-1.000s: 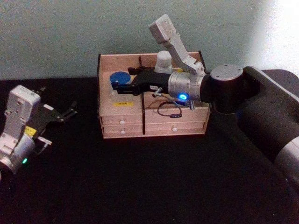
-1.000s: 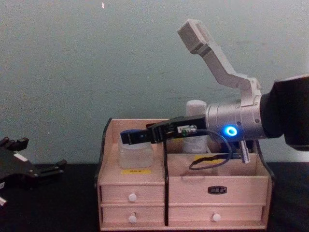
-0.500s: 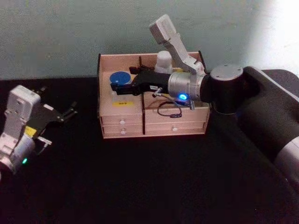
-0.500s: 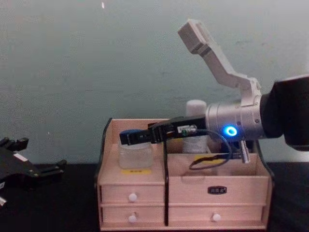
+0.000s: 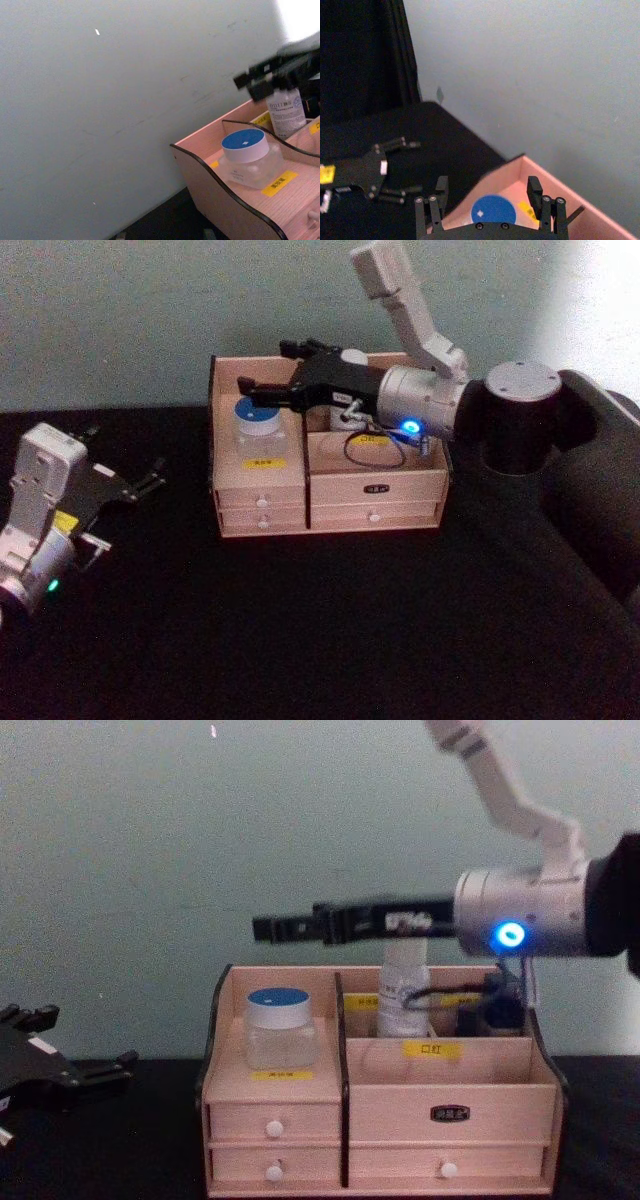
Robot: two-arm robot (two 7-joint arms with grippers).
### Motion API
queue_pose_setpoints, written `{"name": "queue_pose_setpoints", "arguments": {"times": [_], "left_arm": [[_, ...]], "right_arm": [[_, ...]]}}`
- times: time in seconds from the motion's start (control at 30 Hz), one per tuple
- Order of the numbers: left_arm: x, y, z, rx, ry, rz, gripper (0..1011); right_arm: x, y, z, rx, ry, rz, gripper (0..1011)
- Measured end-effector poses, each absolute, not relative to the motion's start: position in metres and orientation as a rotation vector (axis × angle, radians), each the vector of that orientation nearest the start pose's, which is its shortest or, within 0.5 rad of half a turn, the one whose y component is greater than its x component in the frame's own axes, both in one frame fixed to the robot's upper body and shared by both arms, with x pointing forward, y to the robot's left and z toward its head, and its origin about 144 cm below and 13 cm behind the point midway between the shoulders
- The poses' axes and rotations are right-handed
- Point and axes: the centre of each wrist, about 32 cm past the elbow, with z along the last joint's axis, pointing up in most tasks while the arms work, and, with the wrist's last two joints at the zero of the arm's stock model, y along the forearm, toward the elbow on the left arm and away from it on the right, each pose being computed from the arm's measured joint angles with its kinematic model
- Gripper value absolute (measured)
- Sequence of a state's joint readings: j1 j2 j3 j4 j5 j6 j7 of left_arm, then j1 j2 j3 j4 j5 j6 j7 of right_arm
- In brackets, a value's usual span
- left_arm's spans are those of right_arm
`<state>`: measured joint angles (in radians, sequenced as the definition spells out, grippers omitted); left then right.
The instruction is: Pick up the facial cleanser and watermelon frost from the table and place them into the tiered storage box.
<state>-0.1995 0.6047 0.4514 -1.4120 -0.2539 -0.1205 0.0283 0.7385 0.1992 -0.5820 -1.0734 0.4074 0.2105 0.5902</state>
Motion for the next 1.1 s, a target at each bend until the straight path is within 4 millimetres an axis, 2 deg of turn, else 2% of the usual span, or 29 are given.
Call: {"name": "queue_pose_setpoints", "arguments": {"times": [0.27,0.43,0.77,1.0,1.1], "left_arm": [[0.489,0.31,1.14,0.305,-0.285,1.248,1001],[0.489,0.31,1.14,0.304,-0.285,1.248,1002],[0.489,0.31,1.14,0.304,-0.285,1.248,1001],[0.489,0.31,1.14,0.304,-0.285,1.248,1001],[0.489,0.31,1.14,0.304,-0.285,1.248,1001]], "right_arm": [[0.607,-0.181,1.27,-0.064,-0.033,-0.669,1002],[0.596,-0.199,1.269,-0.034,-0.061,-0.759,1003],[0.571,-0.254,1.245,-0.005,-0.058,-1.016,1002],[0.554,-0.277,1.223,-0.016,-0.044,-1.13,1002],[0.545,-0.285,1.206,-0.022,-0.024,-1.182,1002]]}}
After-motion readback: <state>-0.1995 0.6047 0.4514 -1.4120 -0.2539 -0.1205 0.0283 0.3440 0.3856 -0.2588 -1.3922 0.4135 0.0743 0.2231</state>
